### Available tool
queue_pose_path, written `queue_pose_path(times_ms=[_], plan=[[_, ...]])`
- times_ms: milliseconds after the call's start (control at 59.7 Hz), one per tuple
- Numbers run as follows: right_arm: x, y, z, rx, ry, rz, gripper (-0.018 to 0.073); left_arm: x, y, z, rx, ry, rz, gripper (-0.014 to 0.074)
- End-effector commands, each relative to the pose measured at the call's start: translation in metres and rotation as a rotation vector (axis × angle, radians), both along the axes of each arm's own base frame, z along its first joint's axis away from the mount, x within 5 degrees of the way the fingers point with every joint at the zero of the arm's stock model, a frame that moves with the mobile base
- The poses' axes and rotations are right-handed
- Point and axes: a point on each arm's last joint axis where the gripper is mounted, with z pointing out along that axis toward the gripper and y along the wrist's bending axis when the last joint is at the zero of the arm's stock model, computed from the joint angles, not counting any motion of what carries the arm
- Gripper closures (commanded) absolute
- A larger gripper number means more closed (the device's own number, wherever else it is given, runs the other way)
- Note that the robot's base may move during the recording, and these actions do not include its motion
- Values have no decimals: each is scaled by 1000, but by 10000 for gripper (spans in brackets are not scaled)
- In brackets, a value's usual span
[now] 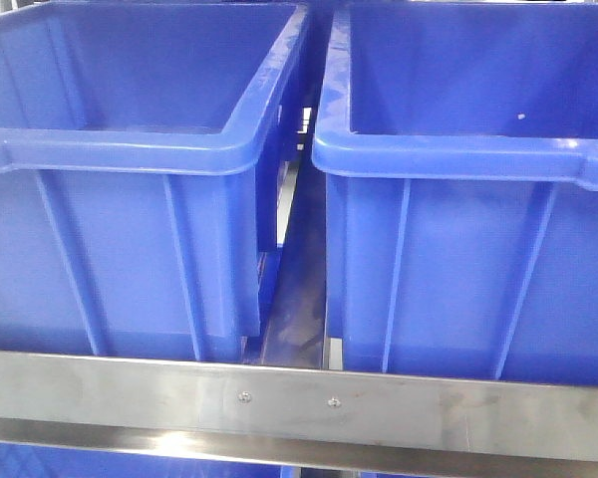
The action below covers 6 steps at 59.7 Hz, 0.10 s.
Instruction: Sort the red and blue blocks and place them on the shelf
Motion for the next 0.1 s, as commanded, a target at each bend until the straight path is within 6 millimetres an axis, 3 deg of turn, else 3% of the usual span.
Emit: queue_pose_path(times_ms=[0, 84], plan=[[-2, -1, 16, -9, -133, -9, 484, -1, -1, -4, -12, -60, -8, 462], [-2, -1, 16, -9, -133, -9, 484, -1, -1, -4, -12, -60, -8, 462]])
